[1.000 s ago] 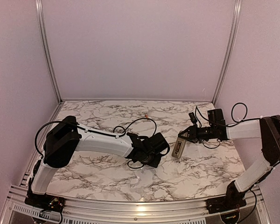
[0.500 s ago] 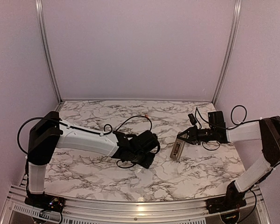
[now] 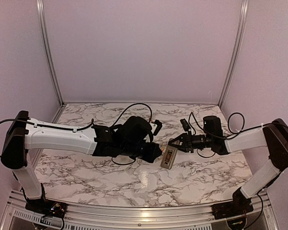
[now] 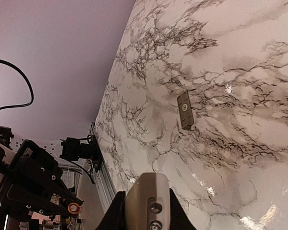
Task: Load the batteries into the remote control
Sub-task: Place the battery in the battery compartment.
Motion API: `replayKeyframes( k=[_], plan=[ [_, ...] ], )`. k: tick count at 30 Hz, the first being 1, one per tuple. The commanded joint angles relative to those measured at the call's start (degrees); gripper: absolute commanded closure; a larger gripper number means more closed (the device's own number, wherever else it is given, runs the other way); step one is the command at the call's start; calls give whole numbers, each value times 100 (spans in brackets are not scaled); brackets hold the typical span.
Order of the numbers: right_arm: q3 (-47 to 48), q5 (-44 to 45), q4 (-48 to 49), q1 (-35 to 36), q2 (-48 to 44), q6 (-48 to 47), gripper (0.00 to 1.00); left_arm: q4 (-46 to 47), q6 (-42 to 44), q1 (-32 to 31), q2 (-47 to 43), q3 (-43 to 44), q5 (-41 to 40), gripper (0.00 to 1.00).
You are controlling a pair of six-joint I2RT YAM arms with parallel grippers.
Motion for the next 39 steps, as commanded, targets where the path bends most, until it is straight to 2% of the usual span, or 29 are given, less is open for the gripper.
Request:
replayKeyframes(
  k=[1, 9, 19, 39],
  plan=[
    [-12, 232, 643, 331, 163, 886, 100, -194, -451, -27, -34, -225, 337, 100],
    [-232, 506, 1158, 660, 510, 1671, 100, -457, -789, -34, 53, -349, 202, 100],
    [-388, 686, 1812, 918, 821, 2178, 100, -674, -925, -45, 394, -147, 174, 100],
    [-427, 1013, 2152, 1187, 1073, 2404, 100, -808, -1033, -92, 639, -11, 270, 100]
  ],
)
